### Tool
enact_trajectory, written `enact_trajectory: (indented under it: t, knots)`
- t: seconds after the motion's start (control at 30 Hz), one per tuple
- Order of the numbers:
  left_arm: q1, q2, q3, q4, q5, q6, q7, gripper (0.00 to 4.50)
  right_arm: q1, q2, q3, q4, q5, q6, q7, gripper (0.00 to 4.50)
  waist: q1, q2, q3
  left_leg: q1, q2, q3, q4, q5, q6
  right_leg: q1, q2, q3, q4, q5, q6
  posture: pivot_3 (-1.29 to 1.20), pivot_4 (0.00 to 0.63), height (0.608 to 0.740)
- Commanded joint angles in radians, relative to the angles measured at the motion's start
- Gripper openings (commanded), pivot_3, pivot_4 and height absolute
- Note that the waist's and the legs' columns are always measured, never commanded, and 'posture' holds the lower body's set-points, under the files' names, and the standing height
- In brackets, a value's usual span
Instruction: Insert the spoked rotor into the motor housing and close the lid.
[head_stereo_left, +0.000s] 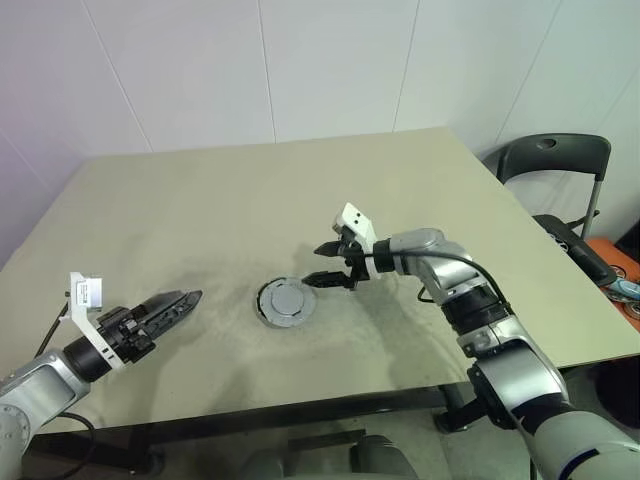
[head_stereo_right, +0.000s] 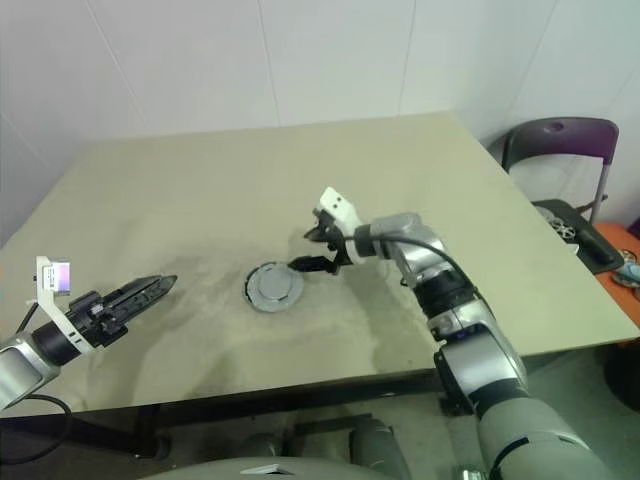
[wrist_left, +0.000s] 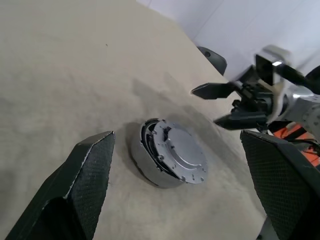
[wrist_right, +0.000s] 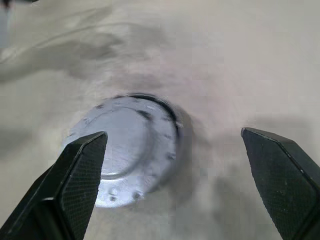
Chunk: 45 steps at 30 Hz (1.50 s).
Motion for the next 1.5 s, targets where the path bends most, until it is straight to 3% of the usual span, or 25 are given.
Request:
enact_trajectory:
  t: [0.03,0.83,0.93,1.03,1.5]
  knots:
    - [0.007,0.017,0.040,-0.036,0.001,-0.022,-0.017,4.26,0.005,-0.007,0.045,-0.072,-0.038,-0.092,0.058,4.49,0.000,0.000,0.000,0.000,0.000,0.000,0.000,0.000,0.000,0.000,0.000,0.000,0.000,0.000,0.000,0.00,0.000,0.740]
    - [0.085,-0.024,0.061,-0.088,0.009,-0.070,-0.001,4.26,-0.022,0.117,0.106,0.102,-0.179,-0.197,0.064,4.49,0.000,-0.001,0.000,0.001,0.000,0.000,0.000,0.001,-0.002,0.000,0.000,0.000,0.002,0.000,0.000,0.00,0.000,0.740]
    - [0.087,-0.021,0.070,-0.083,0.010,-0.071,-0.005,4.26,-0.026,0.125,0.101,0.120,-0.185,-0.208,0.059,3.92,0.000,-0.001,0.000,0.002,0.000,0.000,0.000,0.001,-0.002,0.000,0.000,0.000,0.002,0.000,0.000,0.00,0.000,0.740]
    - [0.087,-0.021,0.072,-0.083,0.012,-0.071,-0.003,4.26,-0.031,0.138,0.078,0.131,-0.175,-0.204,0.049,3.04,0.000,-0.002,-0.001,0.002,0.000,0.000,0.000,0.001,-0.002,0.001,0.000,0.000,0.002,0.000,0.000,0.00,0.000,0.740]
    - [0.096,-0.019,0.063,-0.078,0.054,-0.098,-0.016,4.26,-0.072,0.187,0.021,0.181,-0.170,-0.137,-0.015,3.04,0.000,-0.002,-0.001,0.002,0.000,0.000,0.000,0.002,-0.003,0.000,0.000,0.000,0.003,0.000,0.000,0.00,0.000,0.740]
